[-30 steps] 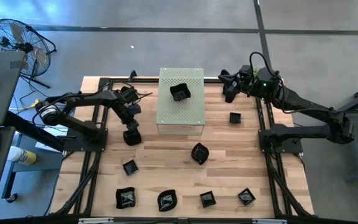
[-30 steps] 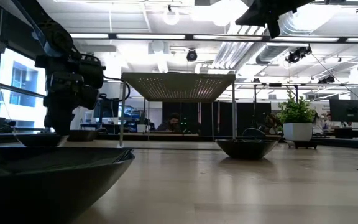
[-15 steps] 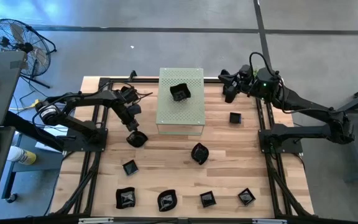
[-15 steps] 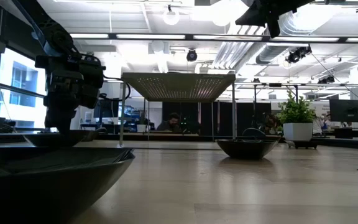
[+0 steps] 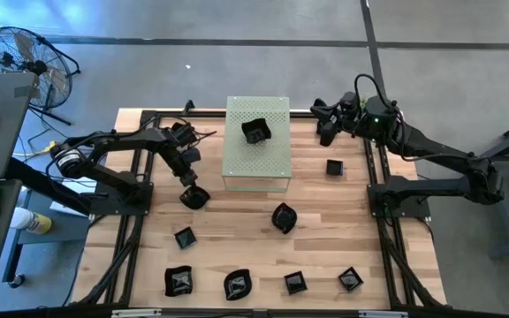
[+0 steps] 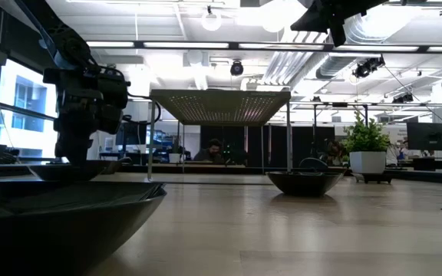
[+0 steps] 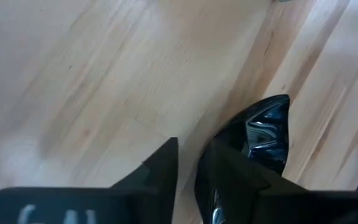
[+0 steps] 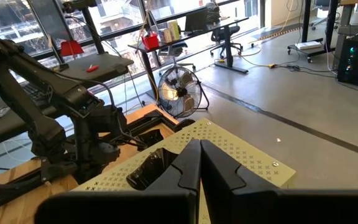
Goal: Pick & Place Mini shaped plates
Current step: Put the left black leaf-shaped plate on the shelf
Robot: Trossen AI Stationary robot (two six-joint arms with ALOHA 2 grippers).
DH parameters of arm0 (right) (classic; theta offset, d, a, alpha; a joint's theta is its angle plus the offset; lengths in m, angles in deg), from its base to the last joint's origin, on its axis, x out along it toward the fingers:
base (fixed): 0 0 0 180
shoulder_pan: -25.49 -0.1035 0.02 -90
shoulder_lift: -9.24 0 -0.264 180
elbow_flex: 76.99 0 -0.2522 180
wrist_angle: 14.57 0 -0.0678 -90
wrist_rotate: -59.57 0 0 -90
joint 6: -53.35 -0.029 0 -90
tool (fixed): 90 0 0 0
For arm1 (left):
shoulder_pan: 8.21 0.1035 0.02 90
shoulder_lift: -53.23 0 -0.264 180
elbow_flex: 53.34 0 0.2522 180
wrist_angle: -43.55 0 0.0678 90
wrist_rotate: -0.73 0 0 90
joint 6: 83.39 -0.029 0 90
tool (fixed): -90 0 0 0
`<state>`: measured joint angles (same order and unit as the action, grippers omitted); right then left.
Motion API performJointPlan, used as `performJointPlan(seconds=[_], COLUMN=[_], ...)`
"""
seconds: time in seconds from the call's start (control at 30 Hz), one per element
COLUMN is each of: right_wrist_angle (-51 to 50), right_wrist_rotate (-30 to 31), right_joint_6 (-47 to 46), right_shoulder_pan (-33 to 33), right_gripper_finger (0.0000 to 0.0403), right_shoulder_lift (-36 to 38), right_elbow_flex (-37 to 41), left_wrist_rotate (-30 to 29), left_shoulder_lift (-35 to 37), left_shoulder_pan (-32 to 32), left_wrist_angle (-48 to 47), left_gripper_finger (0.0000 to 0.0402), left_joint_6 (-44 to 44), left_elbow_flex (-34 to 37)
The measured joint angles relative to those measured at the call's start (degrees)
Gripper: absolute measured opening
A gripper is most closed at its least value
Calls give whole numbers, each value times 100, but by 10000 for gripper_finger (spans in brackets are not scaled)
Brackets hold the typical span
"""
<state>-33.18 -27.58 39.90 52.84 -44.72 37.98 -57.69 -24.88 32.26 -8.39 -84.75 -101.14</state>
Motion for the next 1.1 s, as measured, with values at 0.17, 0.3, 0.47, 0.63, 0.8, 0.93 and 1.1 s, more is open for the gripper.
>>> performJointPlan(seconds=[0.17, 0.3, 0.47, 0.63, 0.8, 0.93, 1.1], right_wrist_angle=[2, 2, 2, 4, 4, 4, 2], right_wrist_rotate=[0, 0, 0, -1, 0, -1, 0], right_joint_6=[0, 0, 0, 63, 63, 61, 57], right_shoulder_pan=[1, -1, -1, 1, -2, -1, 1], right_gripper_finger=[3, 2, 6, 2, 5, 6, 2], right_shoulder_lift=[0, 0, 0, 0, 0, 0, 0], right_elbow_flex=[0, 0, 0, 0, 0, 0, 0], left_wrist_rotate=[264, 198, 175, 102, 164, 199, 378], left_shoulder_lift=[1, -42, -130, -127, -116, -51, 401], left_shoulder_pan=[-14, -239, -598, -634, -636, -634, -634], left_wrist_angle=[2, 11, 63, 101, 99, 83, 41], left_gripper_finger=[125, 115, 75, 19, 7, 2, 1], left_joint_6=[-125, -132, -149, -158, -186, -188, -252], left_elbow_flex=[0, -2, -2, -2, -2, -2, -28])
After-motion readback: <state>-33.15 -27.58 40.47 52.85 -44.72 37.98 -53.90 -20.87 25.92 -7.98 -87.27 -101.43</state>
